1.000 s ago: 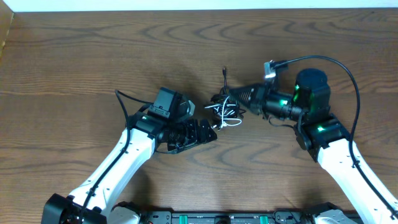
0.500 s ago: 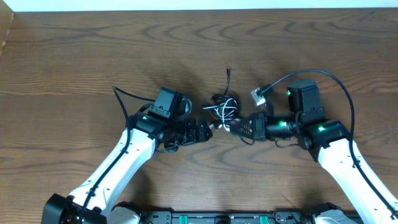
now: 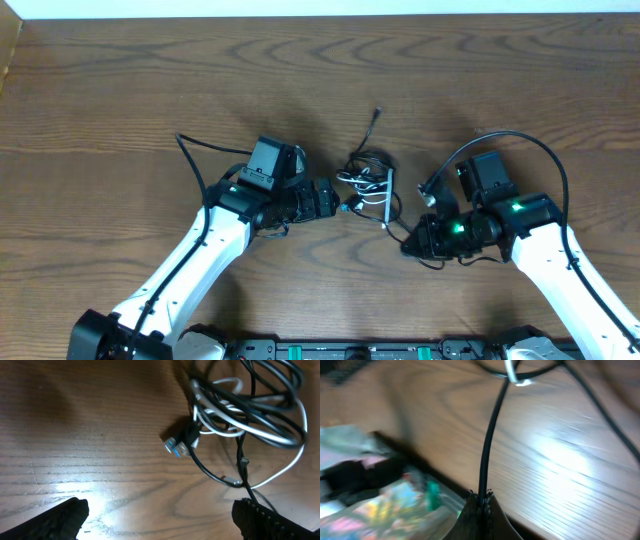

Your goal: Untangle cables

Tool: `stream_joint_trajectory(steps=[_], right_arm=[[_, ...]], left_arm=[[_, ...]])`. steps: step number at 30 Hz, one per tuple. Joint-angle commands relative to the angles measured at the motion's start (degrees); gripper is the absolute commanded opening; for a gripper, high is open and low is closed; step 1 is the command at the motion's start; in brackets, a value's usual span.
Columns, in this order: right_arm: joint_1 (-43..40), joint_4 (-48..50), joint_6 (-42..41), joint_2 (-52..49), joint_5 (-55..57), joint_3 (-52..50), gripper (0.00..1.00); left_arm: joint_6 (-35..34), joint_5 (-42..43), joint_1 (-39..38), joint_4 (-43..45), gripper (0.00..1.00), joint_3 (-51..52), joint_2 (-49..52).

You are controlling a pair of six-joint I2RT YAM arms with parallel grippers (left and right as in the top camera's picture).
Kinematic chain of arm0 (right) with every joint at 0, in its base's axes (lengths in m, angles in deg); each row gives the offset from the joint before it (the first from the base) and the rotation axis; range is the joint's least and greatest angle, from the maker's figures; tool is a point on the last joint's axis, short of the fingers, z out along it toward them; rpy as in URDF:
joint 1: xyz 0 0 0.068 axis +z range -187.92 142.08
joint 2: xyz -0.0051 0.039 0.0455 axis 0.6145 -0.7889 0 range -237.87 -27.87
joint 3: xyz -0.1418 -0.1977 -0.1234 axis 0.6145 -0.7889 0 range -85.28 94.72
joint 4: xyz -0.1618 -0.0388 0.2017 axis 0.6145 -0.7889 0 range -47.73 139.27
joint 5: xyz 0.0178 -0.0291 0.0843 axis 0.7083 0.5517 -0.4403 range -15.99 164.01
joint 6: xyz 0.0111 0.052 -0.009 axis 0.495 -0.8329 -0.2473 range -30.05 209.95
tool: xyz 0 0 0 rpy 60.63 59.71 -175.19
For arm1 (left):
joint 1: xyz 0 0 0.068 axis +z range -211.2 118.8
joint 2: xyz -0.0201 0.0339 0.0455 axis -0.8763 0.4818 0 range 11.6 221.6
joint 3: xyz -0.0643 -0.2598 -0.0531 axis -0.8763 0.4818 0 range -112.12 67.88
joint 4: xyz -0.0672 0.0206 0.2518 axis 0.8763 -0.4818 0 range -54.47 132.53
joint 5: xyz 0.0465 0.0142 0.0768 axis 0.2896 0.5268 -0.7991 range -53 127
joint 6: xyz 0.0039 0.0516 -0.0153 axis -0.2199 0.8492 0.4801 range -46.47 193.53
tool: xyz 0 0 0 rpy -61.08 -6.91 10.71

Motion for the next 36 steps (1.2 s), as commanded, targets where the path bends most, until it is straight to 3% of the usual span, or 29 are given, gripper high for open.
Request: stream_joint_trajectory(steps=[1,12,18,23,26,31,32,33,36], right_arm=[[-0.5,-2.5,0.0,0.3,14.0,0.0,0.01],[-0.5,-4.0,-14.7,0.3,40.9,0.0,0.02],[-0.5,-3.9,-21.3,0.3,52.9,0.0,0.1],[-0.5,-2.0,-21.8,0.3,53.1,0.0,0.1],[-0.5,-1.7,-21.8,0.3,51.3,0.0,0.15],[-0.5,-1.8,-22.0,0.3,47.3,-0.1,0.39],[-0.4,-1.8,-22.6,0.3,47.3,-0.1,0.57],[-0.4,-1.8,-23.1,0.3,47.3,-0.1,0.99],[-0.4,-1.4,-24.0,0.3,44.6,-0.1,0.99]], left_arm=[[-1.2,-1.7,-0.1,0.5,0.97,0.0,1.8],[-1.1,-4.0,-0.1,3.0,0.97,0.0,4.5],[-1.1,-9.1,-0.1,2.6,0.97,0.0,4.6],[0.5,-11.1,-0.1,2.6,0.97,0.2,4.6],[0.6,-13.3,-0.1,2.6,0.97,1.0,4.6],[0.3,-13.4,-0.1,2.7,0.97,2.6,4.6],[0.3,-13.4,-0.1,2.8,0.97,2.7,4.6],[0.4,-13.5,-0.1,2.8,0.97,2.7,4.6],[0.4,-13.5,-0.1,2.9,0.97,2.7,4.6]])
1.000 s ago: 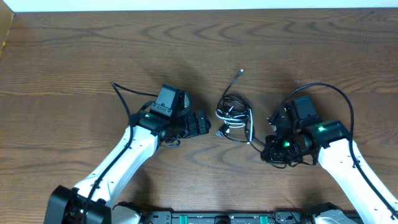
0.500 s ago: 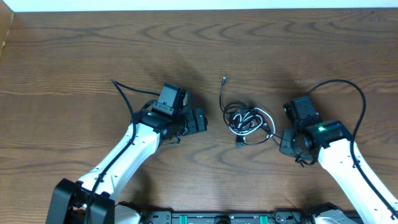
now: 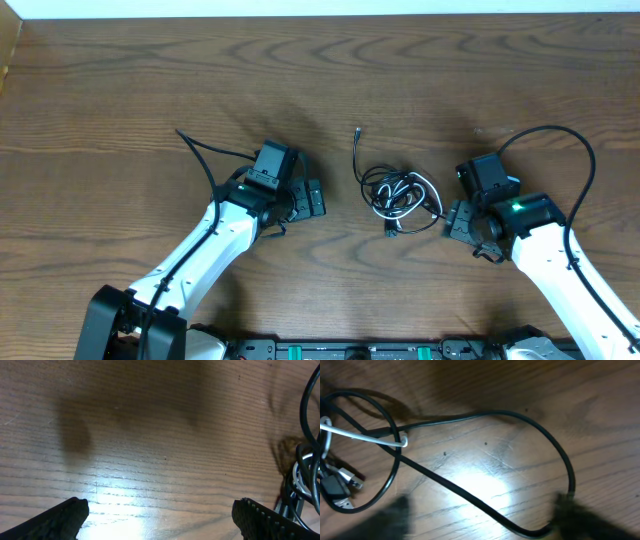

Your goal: Untangle cables

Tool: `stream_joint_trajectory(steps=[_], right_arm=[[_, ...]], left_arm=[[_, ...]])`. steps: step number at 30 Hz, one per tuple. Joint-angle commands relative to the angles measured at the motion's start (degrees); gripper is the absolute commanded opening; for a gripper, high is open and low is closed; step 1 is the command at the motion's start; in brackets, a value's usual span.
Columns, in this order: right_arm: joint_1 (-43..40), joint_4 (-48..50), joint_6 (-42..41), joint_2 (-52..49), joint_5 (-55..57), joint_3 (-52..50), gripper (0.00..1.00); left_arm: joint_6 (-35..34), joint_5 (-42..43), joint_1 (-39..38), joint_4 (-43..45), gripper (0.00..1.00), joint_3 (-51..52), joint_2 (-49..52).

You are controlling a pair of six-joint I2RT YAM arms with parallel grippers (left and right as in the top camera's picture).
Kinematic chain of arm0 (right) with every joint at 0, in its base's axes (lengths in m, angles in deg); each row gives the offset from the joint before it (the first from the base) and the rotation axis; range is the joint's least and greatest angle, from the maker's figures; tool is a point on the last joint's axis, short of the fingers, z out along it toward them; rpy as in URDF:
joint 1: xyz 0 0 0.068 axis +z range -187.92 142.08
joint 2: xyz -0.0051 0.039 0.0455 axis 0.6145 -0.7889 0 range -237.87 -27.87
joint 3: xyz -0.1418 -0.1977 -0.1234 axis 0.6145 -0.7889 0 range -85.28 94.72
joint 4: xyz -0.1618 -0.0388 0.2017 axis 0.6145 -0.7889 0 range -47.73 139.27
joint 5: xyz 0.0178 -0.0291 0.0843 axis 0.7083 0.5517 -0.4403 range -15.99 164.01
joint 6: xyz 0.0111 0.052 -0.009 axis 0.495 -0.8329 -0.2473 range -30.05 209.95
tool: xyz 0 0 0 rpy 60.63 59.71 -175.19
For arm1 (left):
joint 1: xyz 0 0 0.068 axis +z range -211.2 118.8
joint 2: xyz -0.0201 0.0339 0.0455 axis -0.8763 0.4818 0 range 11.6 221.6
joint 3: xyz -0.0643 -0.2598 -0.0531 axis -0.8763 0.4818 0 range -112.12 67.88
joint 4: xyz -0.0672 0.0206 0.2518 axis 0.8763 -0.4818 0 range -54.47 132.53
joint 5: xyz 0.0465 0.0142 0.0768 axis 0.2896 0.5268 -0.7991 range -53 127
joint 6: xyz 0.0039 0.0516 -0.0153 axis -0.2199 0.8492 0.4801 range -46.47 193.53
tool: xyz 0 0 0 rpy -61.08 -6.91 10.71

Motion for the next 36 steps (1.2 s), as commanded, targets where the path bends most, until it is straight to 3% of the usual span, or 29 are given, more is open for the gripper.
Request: stream_joint_trajectory(steps=[1,19,36], right_arm=[[-0.5,0.4,-2.1,0.3,-3.3,-0.1,0.99],[-0.5,0.3,-2.1,0.4,-3.5,-0.1,0.99],[-0.5,0.3,-2.1,0.4,-3.5,-0.1,0.99]], left_arm=[[0.8,-1.2,-0.1,0.1,0.97,0.4,0.4],[0.8,-4.0,-0.1,-1.3,0.97,1.0,0.8],[0.8,-4.0,-0.1,0.0,0.97,1.4,7.5]])
